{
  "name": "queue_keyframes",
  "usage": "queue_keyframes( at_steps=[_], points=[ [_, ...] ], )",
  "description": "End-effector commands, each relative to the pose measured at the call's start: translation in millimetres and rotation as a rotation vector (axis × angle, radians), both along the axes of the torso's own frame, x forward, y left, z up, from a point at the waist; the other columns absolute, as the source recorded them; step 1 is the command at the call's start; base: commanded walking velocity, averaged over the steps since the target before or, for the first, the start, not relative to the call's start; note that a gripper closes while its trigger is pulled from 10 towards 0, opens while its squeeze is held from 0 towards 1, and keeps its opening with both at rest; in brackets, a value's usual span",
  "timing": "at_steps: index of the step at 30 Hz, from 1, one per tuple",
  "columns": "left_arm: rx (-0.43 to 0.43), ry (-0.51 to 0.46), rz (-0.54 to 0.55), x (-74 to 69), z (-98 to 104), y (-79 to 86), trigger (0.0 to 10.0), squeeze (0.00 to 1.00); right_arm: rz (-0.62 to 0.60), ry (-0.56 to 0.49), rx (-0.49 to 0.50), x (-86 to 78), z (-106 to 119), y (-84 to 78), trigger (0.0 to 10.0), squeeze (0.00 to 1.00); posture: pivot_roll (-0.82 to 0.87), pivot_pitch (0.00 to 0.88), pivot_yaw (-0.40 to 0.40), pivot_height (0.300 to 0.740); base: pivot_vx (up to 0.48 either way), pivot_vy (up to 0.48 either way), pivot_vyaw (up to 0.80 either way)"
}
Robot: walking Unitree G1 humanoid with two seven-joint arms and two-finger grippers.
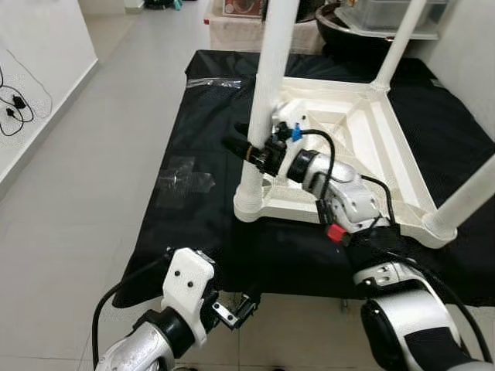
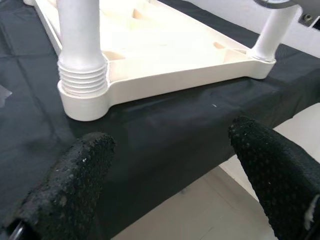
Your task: Building children table
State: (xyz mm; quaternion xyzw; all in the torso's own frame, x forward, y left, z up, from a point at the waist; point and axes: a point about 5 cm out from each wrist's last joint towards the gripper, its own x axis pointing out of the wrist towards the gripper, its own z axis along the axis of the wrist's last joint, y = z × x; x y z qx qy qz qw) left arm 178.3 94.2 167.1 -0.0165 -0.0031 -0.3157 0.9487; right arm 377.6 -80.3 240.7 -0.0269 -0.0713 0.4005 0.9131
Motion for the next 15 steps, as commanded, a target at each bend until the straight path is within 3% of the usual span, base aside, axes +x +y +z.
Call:
queue_keyframes(
  at_steps=[1, 3, 6, 12, 15],
  points=[
    [0.014, 0.012, 0.004, -0.3, -4.0, 0.6, 10.0, 0.0, -0.151, 0.185, -0.085, 3.5, -45.8, -12.3, 10.0, 0.0, 0.13, 0.208, -0.036, 0.74, 0.0, 0.0, 0.0],
    [0.015, 0.011, 0.005, -0.1, -3.9, 0.8, 10.0, 0.0, -0.186, 0.185, -0.081, 4.2, -45.7, -11.1, 10.0, 0.0, 0.13, 0.207, -0.035, 0.74, 0.0, 0.0, 0.0],
    [0.021, 0.004, 0.008, 1.5, -3.2, 2.3, 10.0, 0.0, -0.331, 0.198, -0.077, 7.0, -47.9, -11.5, 10.0, 0.0, 0.13, 0.202, -0.036, 0.74, 0.0, 0.0, 0.0],
    [0.022, 0.002, 0.011, 2.2, -3.1, 3.1, 10.0, 0.0, -0.424, 0.205, -0.089, 8.7, -50.0, -13.1, 10.0, 0.0, 0.13, 0.201, -0.036, 0.74, 0.0, 0.0, 0.0],
    [0.023, -0.002, 0.012, 3.1, -3.3, 2.9, 10.0, 0.0, -0.638, 0.291, -0.043, 12.9, -52.5, -11.0, 10.0, 0.0, 0.13, 0.197, -0.041, 0.74, 0.0, 0.0, 0.0]
  ],
)
